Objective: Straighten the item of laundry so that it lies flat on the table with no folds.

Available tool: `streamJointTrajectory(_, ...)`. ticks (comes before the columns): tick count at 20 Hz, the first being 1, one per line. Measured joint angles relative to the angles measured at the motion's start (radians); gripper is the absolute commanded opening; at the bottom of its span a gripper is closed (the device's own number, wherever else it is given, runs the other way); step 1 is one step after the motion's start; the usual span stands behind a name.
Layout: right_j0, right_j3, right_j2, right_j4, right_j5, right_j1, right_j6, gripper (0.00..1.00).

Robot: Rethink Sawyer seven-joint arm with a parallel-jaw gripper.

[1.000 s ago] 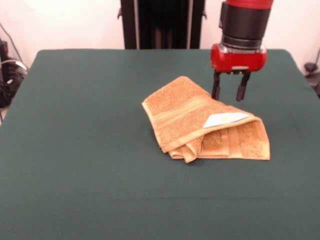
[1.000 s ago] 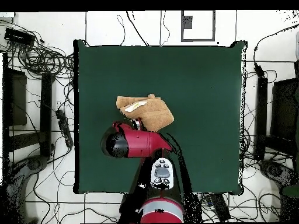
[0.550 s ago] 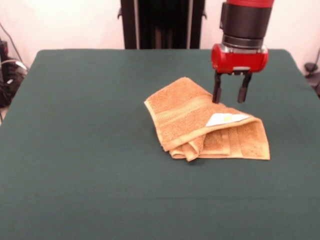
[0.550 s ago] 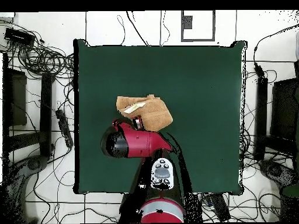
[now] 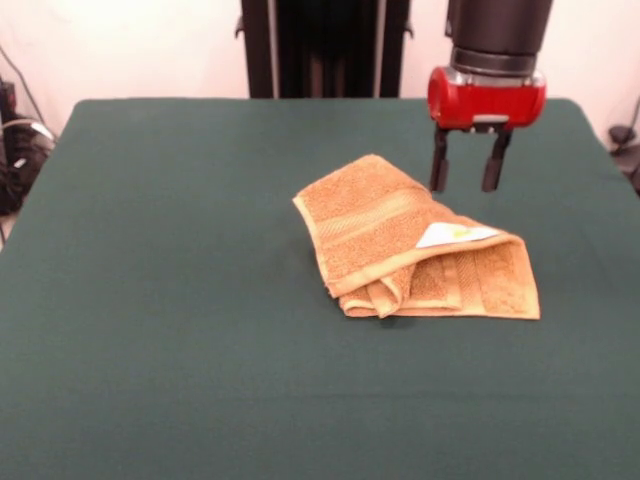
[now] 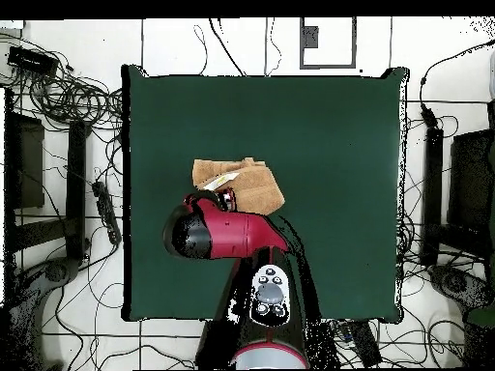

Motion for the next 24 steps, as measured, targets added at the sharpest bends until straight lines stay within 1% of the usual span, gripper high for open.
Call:
streamJointTrajectory(6,-0.007,-0.045,0.003,-0.001,0.081,-0.010,0.000,1.00)
streamJointTrajectory(11,-0.023,-0.106,0.012,-0.001,0.095,-0.002,0.000,1.00)
streamJointTrajectory(18,-0.050,-0.224,0.015,-0.002,0.102,0.053,0.000,1.00)
streamJointTrajectory(24,-0.065,-0.282,0.016,-0.003,0.102,0.094,0.000,1.00)
